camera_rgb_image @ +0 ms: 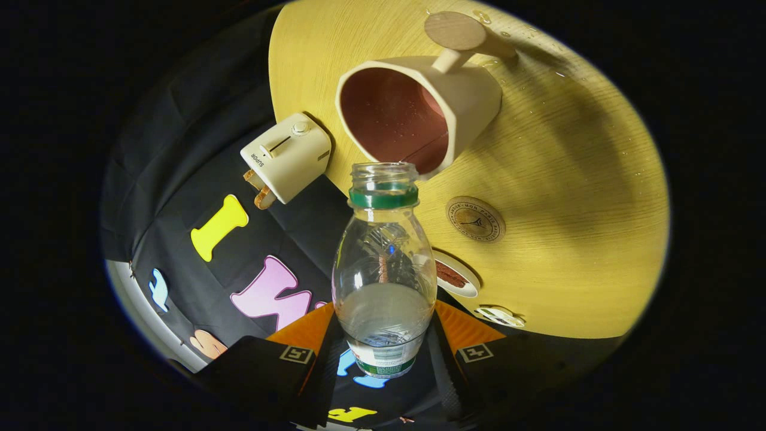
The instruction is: Take the bottle from table, then pour the juice into the cup, finally place the bottle on the coaster
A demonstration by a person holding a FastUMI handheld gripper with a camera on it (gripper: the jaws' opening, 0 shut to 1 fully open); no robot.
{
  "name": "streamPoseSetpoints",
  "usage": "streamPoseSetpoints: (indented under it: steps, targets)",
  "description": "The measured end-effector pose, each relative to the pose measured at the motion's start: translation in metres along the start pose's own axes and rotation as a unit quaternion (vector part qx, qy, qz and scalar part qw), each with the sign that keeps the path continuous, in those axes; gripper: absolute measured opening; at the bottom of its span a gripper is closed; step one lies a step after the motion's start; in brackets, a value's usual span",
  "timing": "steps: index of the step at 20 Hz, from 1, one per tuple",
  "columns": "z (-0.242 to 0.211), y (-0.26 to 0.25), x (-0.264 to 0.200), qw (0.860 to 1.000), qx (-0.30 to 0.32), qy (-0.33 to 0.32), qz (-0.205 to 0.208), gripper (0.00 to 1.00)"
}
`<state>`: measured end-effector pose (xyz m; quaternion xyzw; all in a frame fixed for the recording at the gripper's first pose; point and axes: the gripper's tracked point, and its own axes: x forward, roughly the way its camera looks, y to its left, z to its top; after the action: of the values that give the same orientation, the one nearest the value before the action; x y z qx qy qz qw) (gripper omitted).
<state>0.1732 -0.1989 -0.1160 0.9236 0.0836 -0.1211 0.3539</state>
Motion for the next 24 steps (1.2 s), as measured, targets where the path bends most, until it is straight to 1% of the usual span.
streamPoseSetpoints:
  steps: [13,18,21,24]
  targets:
    - [0.0002,0.0079,0.0007,0.999,0.033,-0.008,0.007,0.72]
    - [0.0008,0.008,0.0025,0.999,0.029,-0.013,0.011,0.72]
    - [-0.0015,0.001,0.0032,1.0,-0.007,-0.017,0.003,0.72]
    - [-0.0066,0.0013,-0.0038,0.996,-0.081,-0.026,0.006,0.72]
